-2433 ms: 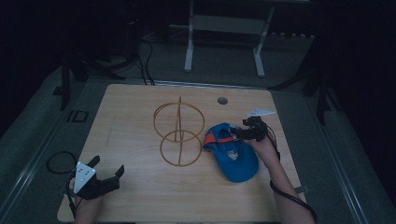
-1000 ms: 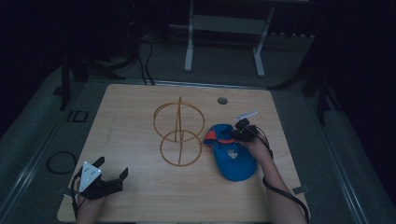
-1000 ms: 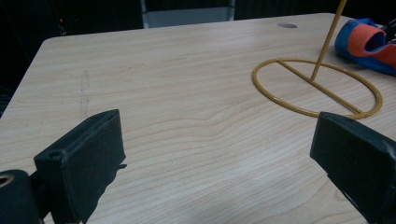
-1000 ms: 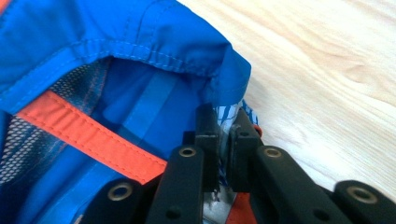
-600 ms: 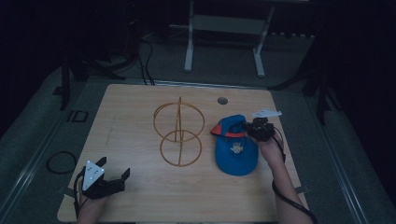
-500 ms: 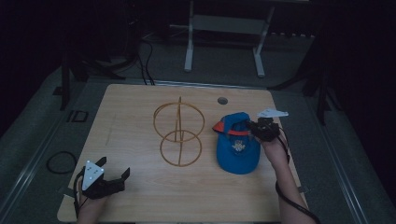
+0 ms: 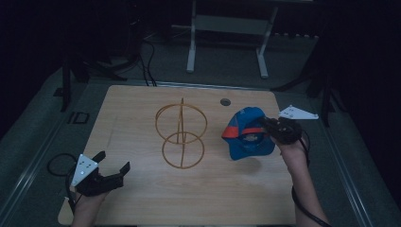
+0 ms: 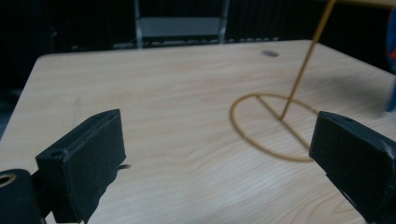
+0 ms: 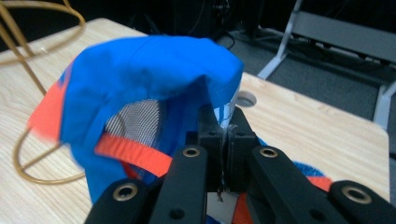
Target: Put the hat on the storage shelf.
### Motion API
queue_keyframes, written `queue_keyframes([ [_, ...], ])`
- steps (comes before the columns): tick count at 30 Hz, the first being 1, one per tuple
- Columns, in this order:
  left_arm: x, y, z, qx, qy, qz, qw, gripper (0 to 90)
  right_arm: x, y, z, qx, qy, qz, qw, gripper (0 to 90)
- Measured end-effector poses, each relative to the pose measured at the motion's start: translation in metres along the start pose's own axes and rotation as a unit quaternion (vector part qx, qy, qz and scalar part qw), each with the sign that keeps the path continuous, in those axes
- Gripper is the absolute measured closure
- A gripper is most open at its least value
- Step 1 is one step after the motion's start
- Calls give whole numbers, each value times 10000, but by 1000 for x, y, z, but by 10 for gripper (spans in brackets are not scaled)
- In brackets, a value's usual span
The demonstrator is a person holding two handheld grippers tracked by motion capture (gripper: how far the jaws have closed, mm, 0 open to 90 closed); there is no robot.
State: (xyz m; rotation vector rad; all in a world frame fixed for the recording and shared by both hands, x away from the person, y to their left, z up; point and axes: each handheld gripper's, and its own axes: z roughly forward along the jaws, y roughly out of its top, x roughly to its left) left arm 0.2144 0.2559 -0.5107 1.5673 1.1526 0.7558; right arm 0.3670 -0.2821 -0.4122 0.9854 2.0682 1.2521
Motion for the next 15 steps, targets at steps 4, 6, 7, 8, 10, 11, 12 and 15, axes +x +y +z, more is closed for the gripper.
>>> queue_keyframes([
  [4,-10,25,-5,-18,-169,150,9997,38,0,5,-13,-186,-104,18,9998,880],
  [6,-14,37,-7,-55,-327,190,9993,40,0,6,-16,-214,-76,45,9997,880],
  [7,-16,43,-7,-71,-372,196,9991,46,0,7,-18,-240,-68,53,9997,880],
  [8,-16,43,-7,-71,-372,196,9991,47,0,7,-19,-250,-81,32,9997,880],
  [10,-20,56,-7,-124,-512,199,9984,47,1,8,-22,-273,-70,20,9996,880],
  [11,-23,62,-6,-138,-527,216,9983,53,2,9,-23,-282,-73,35,9996,880],
  [12,-30,74,-4,-144,-637,229,9976,56,3,9,-24,-280,-82,7,9996,880],
  [15,-40,85,-1,-160,-785,229,9965,57,4,8,-25,-323,-34,13,9995,880],
])
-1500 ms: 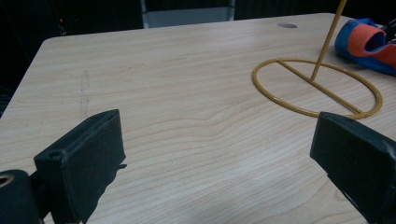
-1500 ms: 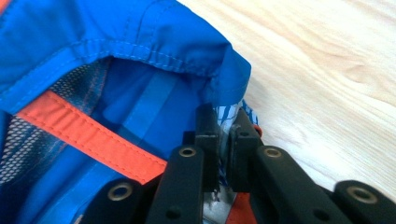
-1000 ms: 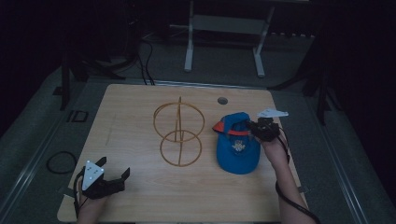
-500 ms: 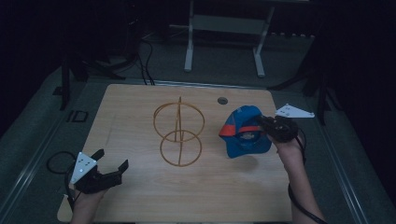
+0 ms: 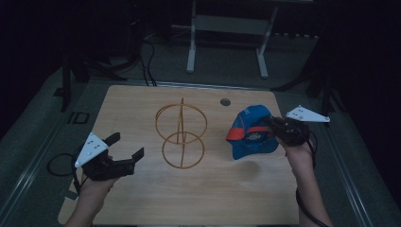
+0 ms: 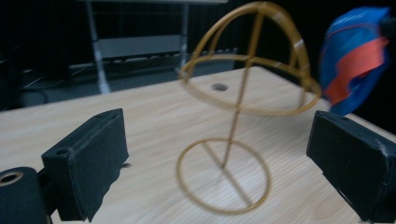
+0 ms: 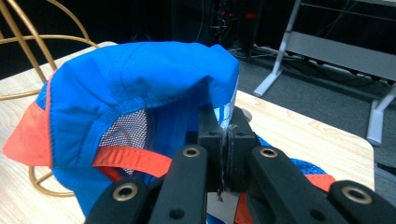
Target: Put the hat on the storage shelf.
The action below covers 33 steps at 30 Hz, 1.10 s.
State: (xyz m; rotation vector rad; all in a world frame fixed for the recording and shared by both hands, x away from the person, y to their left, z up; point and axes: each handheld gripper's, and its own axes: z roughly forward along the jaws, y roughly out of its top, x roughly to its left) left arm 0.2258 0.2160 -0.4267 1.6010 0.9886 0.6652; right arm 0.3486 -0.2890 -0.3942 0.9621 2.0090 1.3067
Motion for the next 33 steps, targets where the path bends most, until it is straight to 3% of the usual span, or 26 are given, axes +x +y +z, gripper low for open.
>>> queue_keyframes([
  [1,-8,8,5,35,-70,118,9999,57,0,-1,0,7,18,11,10000,880],
  [2,-8,8,5,35,-70,118,9999,57,0,-1,0,11,26,14,10000,880],
  [3,-18,18,10,54,-118,296,9995,57,1,-2,-1,27,17,-7,10000,880],
  [7,-29,32,17,51,-326,354,9988,57,1,-2,-4,20,49,2,10000,880],
  [9,-40,43,26,77,-565,376,9977,57,2,-1,-6,-33,99,-21,9999,880],
  [15,-60,56,44,137,-721,608,9954,61,8,2,-9,-68,150,-59,9998,880],
  [17,-72,61,56,143,-909,702,9933,60,10,3,-10,-128,212,-75,9997,880],
  [20,-81,64,65,179,-966,769,9922,60,13,4,-10,-120,244,-109,9996,879],
  [21,-91,66,73,215,-1049,889,9903,61,14,5,-10,-127,254,-116,9995,880],
  [23,-91,66,73,215,-1049,889,9903,61,15,5,-10,-121,251,-131,9995,880],
  [24,-103,70,84,243,-1160,991,9880,61,15,5,-10,-121,251,-131,9995,879],
  [27,-118,75,98,276,-1357,1082,9844,61,20,7,-13,-155,221,-189,9995,879],
  [28,-118,75,98,276,-1357,1082,9844,61,20,7,-13,-155,221,-189,9995,879],
  [29,-129,79,109,259,-1447,1132,9826,61,20,7,-14,-171,235,-183,9994,879],
  [33,-144,84,128,317,-1485,1249,9805,64,24,9,-18,-189,241,-214,9993,879],
])
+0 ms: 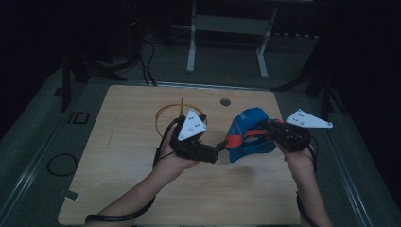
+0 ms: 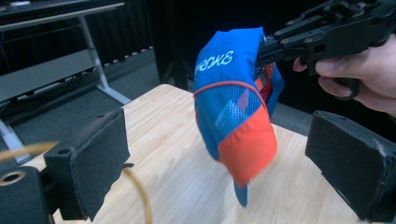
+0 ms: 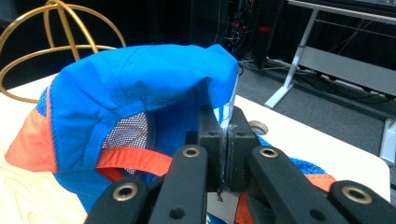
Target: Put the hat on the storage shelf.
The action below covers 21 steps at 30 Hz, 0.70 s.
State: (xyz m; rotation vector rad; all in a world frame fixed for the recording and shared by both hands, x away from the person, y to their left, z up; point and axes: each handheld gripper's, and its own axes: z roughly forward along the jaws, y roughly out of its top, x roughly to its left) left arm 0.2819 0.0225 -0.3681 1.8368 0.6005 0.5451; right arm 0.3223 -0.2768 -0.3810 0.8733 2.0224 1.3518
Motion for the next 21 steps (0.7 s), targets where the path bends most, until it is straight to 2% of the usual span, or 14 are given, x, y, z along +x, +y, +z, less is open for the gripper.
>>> queue_keyframes([
  [3,-3,6,16,42,-146,-62,9999,64,2,1,-2,-14,33,-3,10000,879],
  [6,-4,13,29,117,-86,40,9999,67,5,1,-3,-32,51,-25,10000,879],
  [8,-4,16,35,135,-107,5,9999,74,6,2,-3,-27,61,-37,10000,879],
  [10,-3,20,43,166,-221,-29,9996,134,8,3,-3,-12,91,-56,9999,879],
  [17,-9,28,67,442,-14,62,9990,166,14,3,-3,-28,89,-88,9999,879],
  [19,-11,28,71,552,72,121,9984,208,14,3,-5,-58,84,-116,9999,879],
  [21,-11,28,75,650,119,92,9978,248,15,4,-7,-97,95,-109,9998,879],
])
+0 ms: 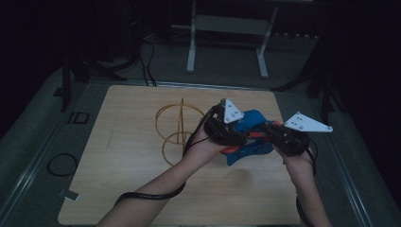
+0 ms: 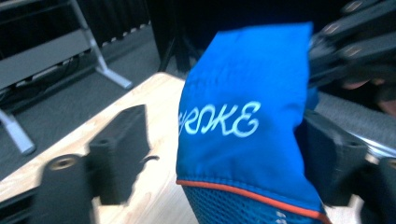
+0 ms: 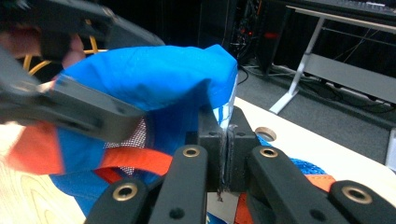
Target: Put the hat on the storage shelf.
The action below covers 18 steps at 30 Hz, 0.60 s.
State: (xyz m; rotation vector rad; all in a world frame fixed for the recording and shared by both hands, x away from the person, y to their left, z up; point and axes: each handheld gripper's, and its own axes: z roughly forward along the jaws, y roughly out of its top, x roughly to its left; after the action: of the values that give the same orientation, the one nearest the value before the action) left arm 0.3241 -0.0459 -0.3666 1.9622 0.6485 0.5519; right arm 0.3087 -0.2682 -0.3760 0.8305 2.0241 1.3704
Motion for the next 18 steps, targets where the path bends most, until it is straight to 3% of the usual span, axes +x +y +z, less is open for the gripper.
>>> queue_keyframes([
  [4,0,1,7,171,15,43,9998,366,4,3,-3,-21,-1,-55,10000,879],
  [10,-1,2,8,94,58,185,9998,780,12,2,-6,-53,44,-70,10000,878],
  [12,-2,2,10,57,104,263,9996,859,15,0,-6,-47,89,-71,9999,877],
  [18,-3,4,8,-27,226,397,9990,884,21,-2,-7,-64,143,-59,9999,871],
])
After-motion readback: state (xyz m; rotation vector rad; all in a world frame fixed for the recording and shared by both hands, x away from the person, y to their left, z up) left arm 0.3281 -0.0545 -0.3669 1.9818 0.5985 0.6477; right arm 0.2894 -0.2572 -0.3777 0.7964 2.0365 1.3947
